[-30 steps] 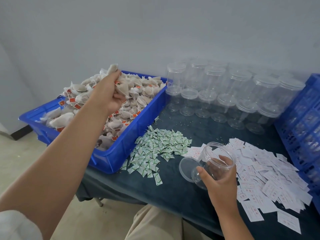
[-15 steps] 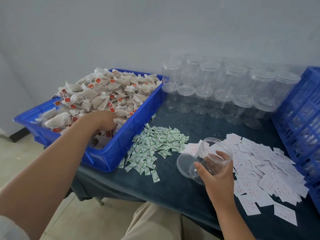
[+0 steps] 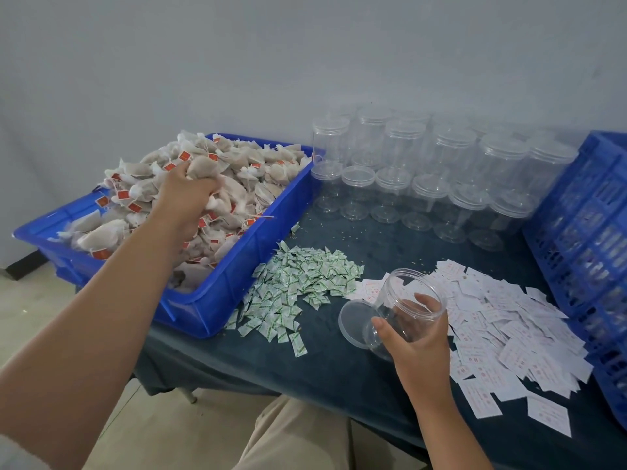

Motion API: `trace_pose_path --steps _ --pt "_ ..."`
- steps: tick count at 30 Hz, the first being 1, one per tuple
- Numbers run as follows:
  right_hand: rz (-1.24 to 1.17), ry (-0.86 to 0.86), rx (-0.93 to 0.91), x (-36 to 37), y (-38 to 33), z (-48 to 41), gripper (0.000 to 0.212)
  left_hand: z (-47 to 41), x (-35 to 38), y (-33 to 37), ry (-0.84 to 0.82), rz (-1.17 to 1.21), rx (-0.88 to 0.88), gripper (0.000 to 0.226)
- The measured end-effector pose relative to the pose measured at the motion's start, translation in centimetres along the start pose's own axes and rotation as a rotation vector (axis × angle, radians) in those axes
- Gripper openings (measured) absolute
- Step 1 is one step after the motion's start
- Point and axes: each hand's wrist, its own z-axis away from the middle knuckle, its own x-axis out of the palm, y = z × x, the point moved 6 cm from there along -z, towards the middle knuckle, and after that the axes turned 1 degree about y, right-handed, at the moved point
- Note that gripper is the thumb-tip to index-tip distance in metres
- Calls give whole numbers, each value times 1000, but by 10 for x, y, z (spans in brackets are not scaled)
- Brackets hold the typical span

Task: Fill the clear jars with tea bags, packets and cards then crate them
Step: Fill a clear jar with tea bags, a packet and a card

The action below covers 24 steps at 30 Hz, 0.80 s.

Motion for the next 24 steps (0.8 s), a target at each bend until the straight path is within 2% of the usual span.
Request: trace_pose_path --steps 2,4,8,11,13,15,17,21,24 --pt "-9 -2 2 1 -1 1 74 2 7 2 32 80 -1 30" --pt "-18 -11 2 1 -2 1 79 6 17 5 76 51 41 24" --pt "-20 -18 6 2 -4 2 81 15 34 19 153 -290 287 11" --pt "-11 -13 4 1 -4 2 79 18 42 19 142 -234 236 16" --pt "14 -17 -10 2 -5 3 75 27 57 23 37 -73 151 20" --pt "48 -24 -36 3 -8 3 79 42 86 34 -209 97 136 8" --pt "65 -40 -58 4 -8 3 86 65 115 50 -421 165 164 13" --pt "98 -83 -83 8 -7 3 91 105 153 77 -597 205 187 26" --pt "113 -85 -95 8 -8 4 97 129 174 83 -685 202 167 25"
